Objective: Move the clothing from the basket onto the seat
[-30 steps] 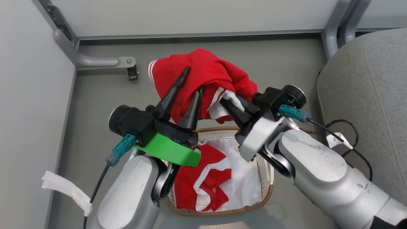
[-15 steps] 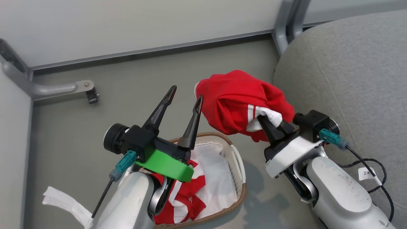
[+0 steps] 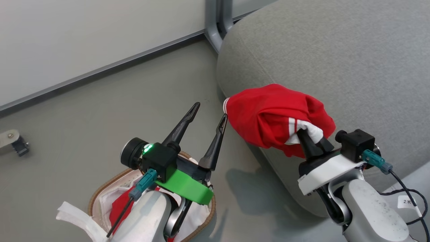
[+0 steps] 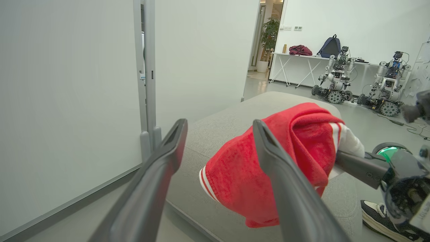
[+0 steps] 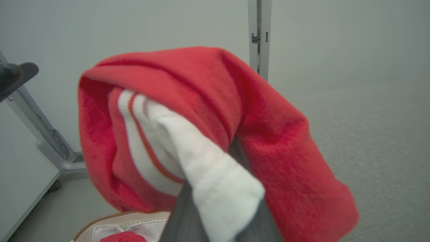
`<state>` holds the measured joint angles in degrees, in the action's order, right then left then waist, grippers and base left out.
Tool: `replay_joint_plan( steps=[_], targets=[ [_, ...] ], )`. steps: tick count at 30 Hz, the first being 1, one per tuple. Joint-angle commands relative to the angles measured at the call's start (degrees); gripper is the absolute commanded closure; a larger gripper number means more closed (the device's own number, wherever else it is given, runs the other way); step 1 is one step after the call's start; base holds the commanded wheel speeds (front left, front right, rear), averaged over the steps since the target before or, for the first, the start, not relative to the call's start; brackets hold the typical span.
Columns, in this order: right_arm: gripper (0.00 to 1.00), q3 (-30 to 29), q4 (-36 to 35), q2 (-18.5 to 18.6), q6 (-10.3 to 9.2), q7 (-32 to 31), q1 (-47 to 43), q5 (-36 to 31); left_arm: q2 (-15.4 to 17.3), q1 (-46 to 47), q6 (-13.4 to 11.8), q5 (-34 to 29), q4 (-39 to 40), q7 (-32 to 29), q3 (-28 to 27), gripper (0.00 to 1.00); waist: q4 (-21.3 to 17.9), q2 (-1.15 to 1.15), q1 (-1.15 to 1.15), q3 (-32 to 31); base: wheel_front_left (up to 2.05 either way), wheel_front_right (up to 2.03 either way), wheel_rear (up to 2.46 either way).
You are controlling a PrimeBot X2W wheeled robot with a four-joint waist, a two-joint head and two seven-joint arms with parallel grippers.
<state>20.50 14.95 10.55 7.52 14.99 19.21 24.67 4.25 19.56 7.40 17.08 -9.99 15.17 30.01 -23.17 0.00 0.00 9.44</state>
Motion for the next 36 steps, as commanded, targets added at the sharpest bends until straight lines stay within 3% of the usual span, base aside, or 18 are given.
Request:
replay_joint_plan(
  steps=[1, 12, 24, 36],
  targets=[
    [1.00, -0.93, -0.48, 0.25, -0.06, 0.30, -0.74, -0.56, 0.44, 0.10, 0.12, -0.18, -0.21, -0.03, 0.37, 0.00, -6.30, 0.00, 0.00, 1.05, 0.00, 0.00, 0.00],
    [1.00, -12.74, 4.66, 3.64, -0.06, 0.29, 5.18, -6.41, 2.65, 2.20, 0.12, 0.23, -0.76, -0.03, 3.71, 0.00, -5.28, 0.00, 0.00, 6.06, 0.00, 0.00, 0.00],
    [1.00, -22.98, 19.97, 11.16, -0.07, 0.29, 22.24, -14.29, 6.28, 6.10, 0.12, 0.36, -0.44, -0.03, 6.52, 0.00, 0.64, 0.00, 0.00, 15.45, 0.00, 0.00, 0.00],
    [1.00, -31.34, 31.93, 13.82, -0.07, 0.29, 35.58, -20.68, 9.35, 10.96, 0.12, 0.47, 0.69, -0.03, 8.09, 0.00, 5.07, 0.00, 0.00, 24.26, 0.00, 0.00, 0.00]
  ],
)
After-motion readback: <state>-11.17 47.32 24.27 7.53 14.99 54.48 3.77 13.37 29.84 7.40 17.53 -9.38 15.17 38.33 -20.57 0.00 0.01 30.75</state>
